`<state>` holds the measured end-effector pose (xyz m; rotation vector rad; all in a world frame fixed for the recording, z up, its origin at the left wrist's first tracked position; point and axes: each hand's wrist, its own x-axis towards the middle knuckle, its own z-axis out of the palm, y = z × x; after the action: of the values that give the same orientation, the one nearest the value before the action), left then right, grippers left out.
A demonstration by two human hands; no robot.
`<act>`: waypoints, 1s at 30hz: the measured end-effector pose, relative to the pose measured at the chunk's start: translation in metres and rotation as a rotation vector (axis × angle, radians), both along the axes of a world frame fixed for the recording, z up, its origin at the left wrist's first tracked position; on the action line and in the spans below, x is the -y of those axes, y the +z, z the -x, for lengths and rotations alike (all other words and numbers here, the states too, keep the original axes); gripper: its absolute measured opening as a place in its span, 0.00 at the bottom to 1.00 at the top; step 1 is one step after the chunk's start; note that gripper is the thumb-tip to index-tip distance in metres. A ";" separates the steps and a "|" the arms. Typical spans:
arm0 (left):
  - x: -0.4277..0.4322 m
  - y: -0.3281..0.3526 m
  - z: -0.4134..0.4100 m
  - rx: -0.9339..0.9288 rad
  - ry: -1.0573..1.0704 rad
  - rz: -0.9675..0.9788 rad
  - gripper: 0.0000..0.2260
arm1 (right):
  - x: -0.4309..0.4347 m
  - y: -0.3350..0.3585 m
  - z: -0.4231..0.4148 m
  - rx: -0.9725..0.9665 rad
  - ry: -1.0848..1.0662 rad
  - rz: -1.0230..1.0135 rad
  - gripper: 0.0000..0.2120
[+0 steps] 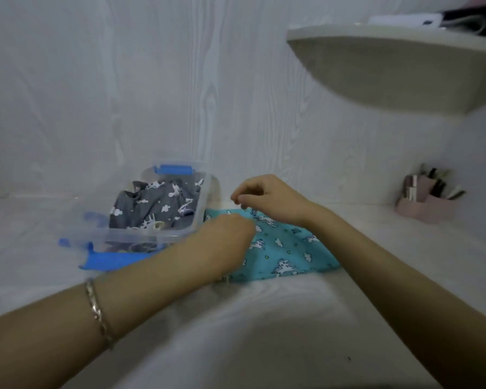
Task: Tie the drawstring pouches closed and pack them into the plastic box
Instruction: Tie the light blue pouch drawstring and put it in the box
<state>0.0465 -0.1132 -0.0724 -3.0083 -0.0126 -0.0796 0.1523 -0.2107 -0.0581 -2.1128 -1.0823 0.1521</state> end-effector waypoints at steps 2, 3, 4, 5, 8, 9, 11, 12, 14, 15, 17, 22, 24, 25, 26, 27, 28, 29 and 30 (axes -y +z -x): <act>0.011 -0.031 0.010 -0.151 0.043 -0.112 0.12 | 0.020 -0.032 0.001 -0.072 0.007 0.129 0.08; 0.016 -0.044 0.014 -0.199 0.066 -0.137 0.12 | 0.028 -0.047 0.001 -0.090 0.009 0.191 0.08; 0.019 -0.053 0.014 -0.222 0.086 -0.152 0.13 | 0.032 -0.060 0.003 -0.102 0.011 0.240 0.09; 0.021 -0.059 0.013 -0.214 0.098 -0.152 0.14 | 0.037 -0.072 0.006 -0.117 0.012 0.275 0.11; 0.024 -0.066 0.006 -0.138 0.098 -0.057 0.13 | 0.045 -0.093 0.019 -0.088 0.034 0.312 0.14; 0.024 -0.065 0.004 -0.090 0.090 0.014 0.11 | 0.049 -0.097 0.024 -0.069 0.038 0.299 0.12; 0.017 -0.063 -0.002 0.127 0.070 0.263 0.03 | 0.054 -0.102 0.031 -0.099 0.036 0.235 0.12; 0.013 -0.064 -0.006 0.233 0.071 0.426 0.01 | 0.054 -0.104 0.033 -0.125 0.021 0.195 0.14; 0.011 -0.064 -0.012 0.360 0.061 0.732 0.02 | 0.051 -0.108 0.034 -0.165 -0.031 0.066 0.12; 0.012 -0.064 -0.015 0.390 0.055 0.873 0.02 | 0.051 -0.110 0.033 -0.171 -0.066 -0.017 0.10; 0.019 -0.060 -0.013 0.459 0.056 1.164 0.03 | 0.054 -0.110 0.031 -0.192 -0.141 -0.171 0.08; 0.023 -0.065 0.002 0.174 0.245 1.442 0.21 | 0.078 -0.092 0.017 -0.572 -0.247 -0.533 0.10; 0.028 -0.070 0.011 -0.144 0.389 1.765 0.28 | 0.091 -0.084 0.011 -0.724 -0.195 -0.654 0.14; 0.029 -0.073 0.011 -0.172 0.457 1.882 0.29 | 0.096 -0.081 0.009 -0.781 -0.164 -0.700 0.16; 0.031 -0.075 0.011 -0.134 0.516 1.930 0.29 | 0.100 -0.079 0.008 -0.824 -0.142 -0.740 0.17; 0.031 -0.075 0.009 -0.088 0.558 1.965 0.28 | 0.104 -0.077 0.007 -0.859 -0.128 -0.765 0.17; 0.032 -0.075 0.007 -0.046 0.584 2.014 0.26 | 0.107 -0.077 0.005 -0.899 -0.118 -0.785 0.18; 0.034 -0.073 0.005 -0.021 0.609 2.086 0.24 | 0.111 -0.077 0.005 -0.945 -0.111 -0.802 0.18; 0.036 -0.071 0.004 -0.004 0.633 2.173 0.22 | 0.113 -0.076 0.005 -0.990 -0.102 -0.829 0.18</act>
<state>0.0429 -0.1491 -0.1431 -4.4227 -2.5521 0.0972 0.1469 -0.3240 -0.1343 -1.0816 -0.3183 0.5269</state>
